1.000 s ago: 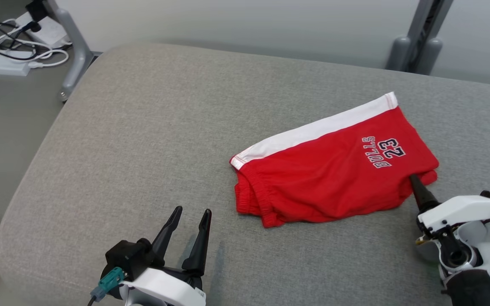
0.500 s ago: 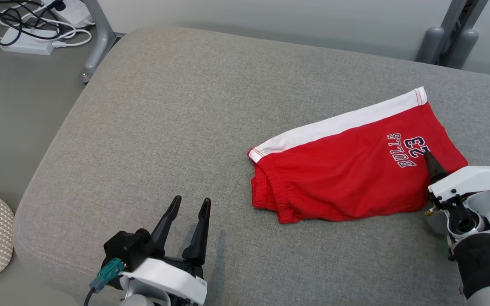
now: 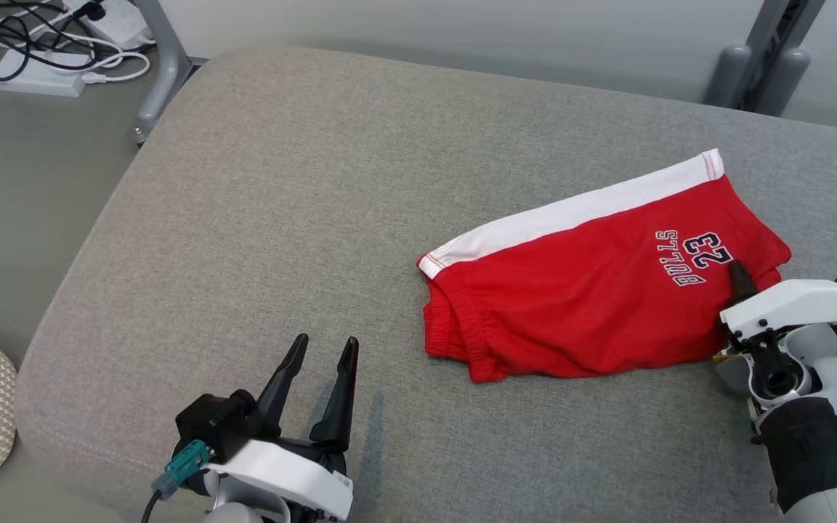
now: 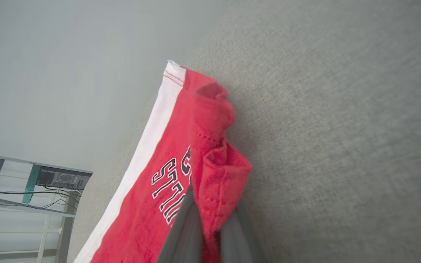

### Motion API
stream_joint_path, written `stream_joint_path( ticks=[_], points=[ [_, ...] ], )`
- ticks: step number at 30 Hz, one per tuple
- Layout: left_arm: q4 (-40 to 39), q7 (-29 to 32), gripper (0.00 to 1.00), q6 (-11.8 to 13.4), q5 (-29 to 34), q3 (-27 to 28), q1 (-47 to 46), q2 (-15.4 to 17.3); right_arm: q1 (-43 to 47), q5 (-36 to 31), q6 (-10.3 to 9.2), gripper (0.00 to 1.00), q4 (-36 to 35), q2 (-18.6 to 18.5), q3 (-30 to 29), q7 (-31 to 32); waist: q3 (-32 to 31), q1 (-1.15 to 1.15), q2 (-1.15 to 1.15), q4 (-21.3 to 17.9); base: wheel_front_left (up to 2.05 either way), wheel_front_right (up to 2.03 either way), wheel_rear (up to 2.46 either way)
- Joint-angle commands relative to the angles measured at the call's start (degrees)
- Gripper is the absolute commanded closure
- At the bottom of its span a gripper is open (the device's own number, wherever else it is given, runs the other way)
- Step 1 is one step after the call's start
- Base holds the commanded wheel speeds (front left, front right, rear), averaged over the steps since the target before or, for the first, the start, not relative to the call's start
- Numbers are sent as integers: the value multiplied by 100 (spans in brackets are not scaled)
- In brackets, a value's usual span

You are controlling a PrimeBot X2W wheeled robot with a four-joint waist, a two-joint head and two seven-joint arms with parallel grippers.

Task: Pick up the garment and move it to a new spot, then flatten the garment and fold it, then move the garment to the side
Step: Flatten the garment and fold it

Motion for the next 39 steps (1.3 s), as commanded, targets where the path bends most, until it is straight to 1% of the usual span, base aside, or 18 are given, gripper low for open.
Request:
stream_joint_path(
  ticks=[1, 8, 12, 16, 19, 22, 24, 26, 31, 35, 39],
  points=[
    [21, -30, 0, 15, -47, 36, -64, 25, 162, 79, -3, 100, -60, 6, 24, -58, -27, 0, 0, -49, 0, 0, 0],
    [71, -30, 0, 10, -28, 94, 12, 24, 489, 420, -3, 100, -615, 27, 173, -428, -172, 0, 0, -282, 0, 0, 0],
    [95, -30, 0, -4, 4, 126, 55, 24, 686, 453, -3, 100, -644, 30, 131, -691, -257, 0, 0, -399, 0, 0, 0],
    [130, -30, 0, -22, 39, 190, 126, 25, 859, 724, -2, 100, -658, 36, 240, -906, -399, 0, 0, -538, 0, 0, 0],
    [150, -30, 0, -47, 57, 205, 203, 24, 1077, 917, -2, 100, -558, 24, 189, -1188, -518, 0, 0, -618, 0, 0, 0],
    [162, -30, 0, -42, 67, 222, 260, 25, 1183, 954, -2, 100, -270, 30, 37, -1420, -610, 0, 0, -686, 0, 0, 0],
    [159, -30, 0, -59, 21, 236, 306, 25, 1229, 896, -3, 100, -96, 32, 1, -1488, -656, 0, 0, -725, 0, 0, 0],
    [154, -29, 0, -80, -88, 252, 341, 24, 1266, 870, -3, 100, 87, 30, 92, -1533, -700, 0, 0, -771, 0, 0, 0],
    [180, -29, 0, -86, -46, 203, 355, 25, 1179, 808, -3, 100, 306, 29, 143, -1569, -765, 0, 0, -805, 0, 0, 0],
    [109, -30, 0, -88, -93, 221, 328, 25, 1098, 760, -2, 100, 13, 33, 189, -1572, -819, 0, 0, -760, 0, 0, 0],
    [93, -29, 0, -55, -121, 249, 362, 24, 1143, 894, -2, 100, -419, 34, 496, -1572, -900, 0, 0, -673, 0, 0, 0]
  ],
)
